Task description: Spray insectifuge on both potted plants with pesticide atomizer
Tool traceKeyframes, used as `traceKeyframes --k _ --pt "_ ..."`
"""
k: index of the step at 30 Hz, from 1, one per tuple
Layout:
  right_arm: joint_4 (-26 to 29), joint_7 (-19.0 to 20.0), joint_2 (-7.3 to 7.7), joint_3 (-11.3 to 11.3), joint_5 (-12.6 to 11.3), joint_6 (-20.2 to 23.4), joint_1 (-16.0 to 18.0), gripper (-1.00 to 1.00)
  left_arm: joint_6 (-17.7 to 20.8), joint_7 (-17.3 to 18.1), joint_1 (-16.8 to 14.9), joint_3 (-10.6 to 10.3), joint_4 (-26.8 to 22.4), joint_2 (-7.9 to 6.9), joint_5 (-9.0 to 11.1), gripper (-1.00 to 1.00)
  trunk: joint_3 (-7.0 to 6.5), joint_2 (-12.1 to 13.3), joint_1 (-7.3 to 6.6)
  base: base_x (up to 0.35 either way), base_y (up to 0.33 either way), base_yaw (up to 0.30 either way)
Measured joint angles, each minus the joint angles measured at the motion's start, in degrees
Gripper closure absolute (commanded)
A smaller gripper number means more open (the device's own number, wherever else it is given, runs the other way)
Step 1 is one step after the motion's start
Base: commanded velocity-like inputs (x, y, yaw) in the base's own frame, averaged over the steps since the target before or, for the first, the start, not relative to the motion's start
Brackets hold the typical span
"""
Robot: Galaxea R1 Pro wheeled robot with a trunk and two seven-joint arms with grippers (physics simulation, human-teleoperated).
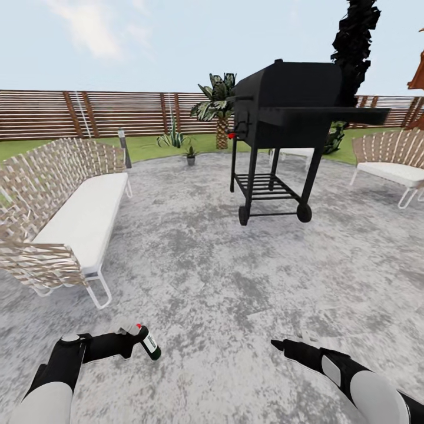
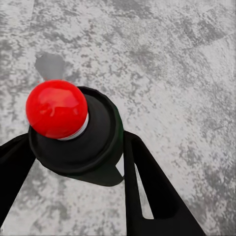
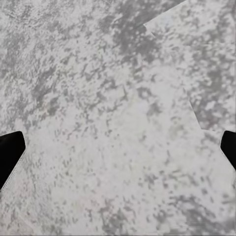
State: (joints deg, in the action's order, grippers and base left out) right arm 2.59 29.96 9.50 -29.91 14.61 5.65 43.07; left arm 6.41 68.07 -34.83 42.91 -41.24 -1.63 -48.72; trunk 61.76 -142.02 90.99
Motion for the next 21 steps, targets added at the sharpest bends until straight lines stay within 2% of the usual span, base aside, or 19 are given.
traceKeyframes --k 3,10,21 --pt "0.0 0.0 0.01 0.0 0.0 0.0 0.0 -1.00 0.0 0.0 0.0 0.0 0.0 0.00 0.0 1.00 0.00 0.0 0.00 0.335 0.000 0.022" --pt "0.0 0.0 -0.04 0.0 0.0 0.0 0.0 -1.00 0.0 0.0 0.0 0.0 0.0 -0.01 0.0 1.00 0.00 0.0 0.00 0.335 0.000 0.170" --pt "0.7 0.3 -0.65 0.2 0.3 -0.1 0.0 -1.00 0.0 0.0 0.0 0.0 0.0 -0.07 0.0 1.00 0.00 0.0 0.00 0.335 0.000 0.008"
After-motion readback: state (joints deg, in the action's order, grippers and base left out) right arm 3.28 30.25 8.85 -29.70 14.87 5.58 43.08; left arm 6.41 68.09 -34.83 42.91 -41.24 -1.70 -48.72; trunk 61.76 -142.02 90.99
